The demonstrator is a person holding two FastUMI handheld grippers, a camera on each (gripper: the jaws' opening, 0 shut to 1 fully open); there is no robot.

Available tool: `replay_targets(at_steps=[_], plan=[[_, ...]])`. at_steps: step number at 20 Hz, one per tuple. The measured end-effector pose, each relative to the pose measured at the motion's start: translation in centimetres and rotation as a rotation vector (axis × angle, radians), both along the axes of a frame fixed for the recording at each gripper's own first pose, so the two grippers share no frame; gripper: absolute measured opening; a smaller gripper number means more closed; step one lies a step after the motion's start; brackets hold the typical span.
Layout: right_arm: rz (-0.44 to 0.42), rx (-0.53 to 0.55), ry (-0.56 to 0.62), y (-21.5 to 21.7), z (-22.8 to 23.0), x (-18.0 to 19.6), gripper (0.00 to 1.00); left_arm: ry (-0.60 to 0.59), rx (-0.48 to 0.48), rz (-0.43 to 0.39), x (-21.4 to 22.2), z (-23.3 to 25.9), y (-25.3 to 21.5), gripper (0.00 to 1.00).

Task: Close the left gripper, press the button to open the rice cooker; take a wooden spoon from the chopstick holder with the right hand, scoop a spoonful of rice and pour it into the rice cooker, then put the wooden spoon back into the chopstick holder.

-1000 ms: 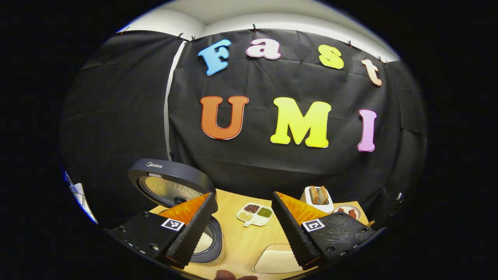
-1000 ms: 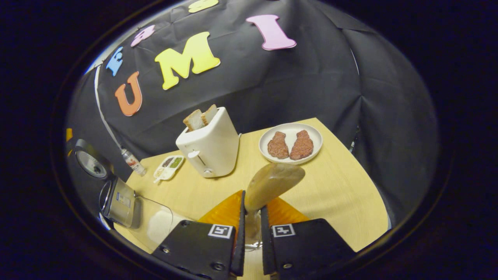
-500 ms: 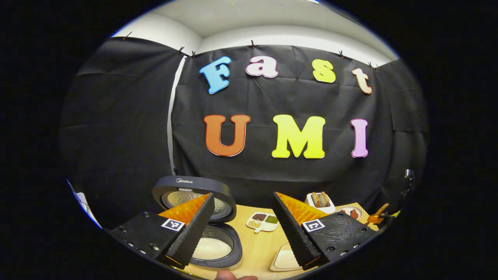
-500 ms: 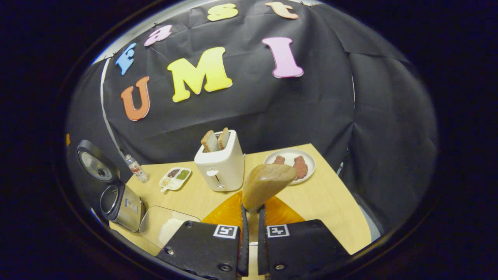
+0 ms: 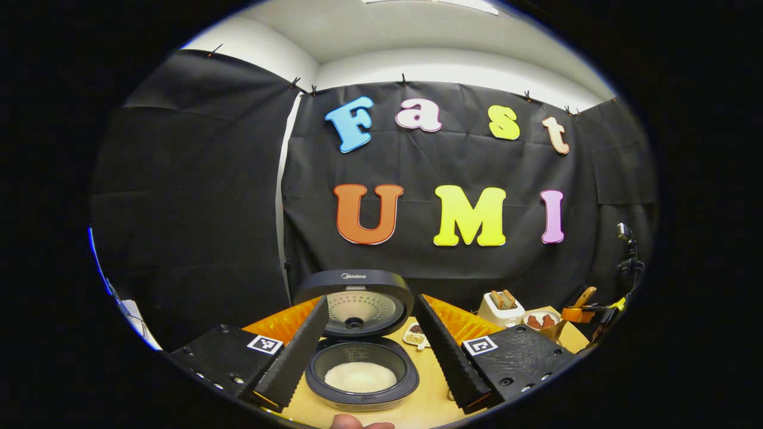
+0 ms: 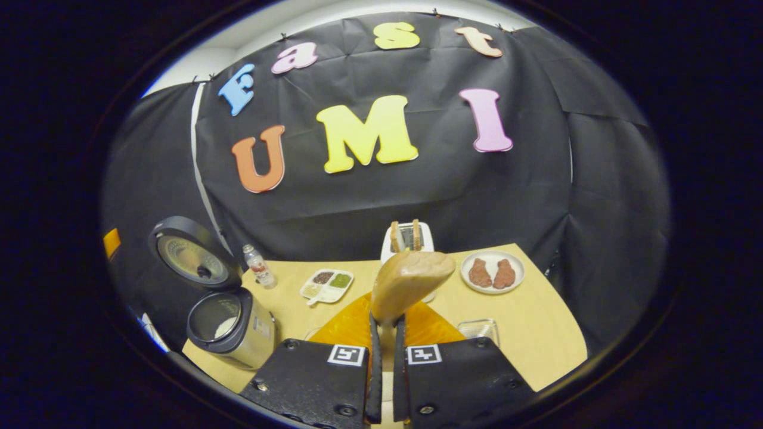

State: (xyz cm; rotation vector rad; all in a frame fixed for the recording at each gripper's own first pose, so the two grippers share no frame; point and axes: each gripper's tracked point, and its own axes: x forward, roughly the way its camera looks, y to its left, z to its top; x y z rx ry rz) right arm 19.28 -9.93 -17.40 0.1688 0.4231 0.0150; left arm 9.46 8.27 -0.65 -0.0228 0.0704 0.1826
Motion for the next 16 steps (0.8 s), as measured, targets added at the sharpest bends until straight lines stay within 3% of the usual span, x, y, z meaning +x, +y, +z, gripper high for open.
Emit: replay_targets(at_steps=[4,12,16], plan=[[0.011,-0.117,0.037,2.6,-4.8,0.1,0.12,0.024,-0.005,0.017,-1.5,-0.4,3.0,0.95],[-0.009,-0.348,0.050,2.8,-12.1,3.1,0.12,0.093,0.008,0.059,-2.7,-2.3,5.1,0.94],[0.002,-0.315,0.052,4.9,-13.7,4.5,0.12,0.116,0.001,0.071,-2.6,-2.6,5.6,0.95]])
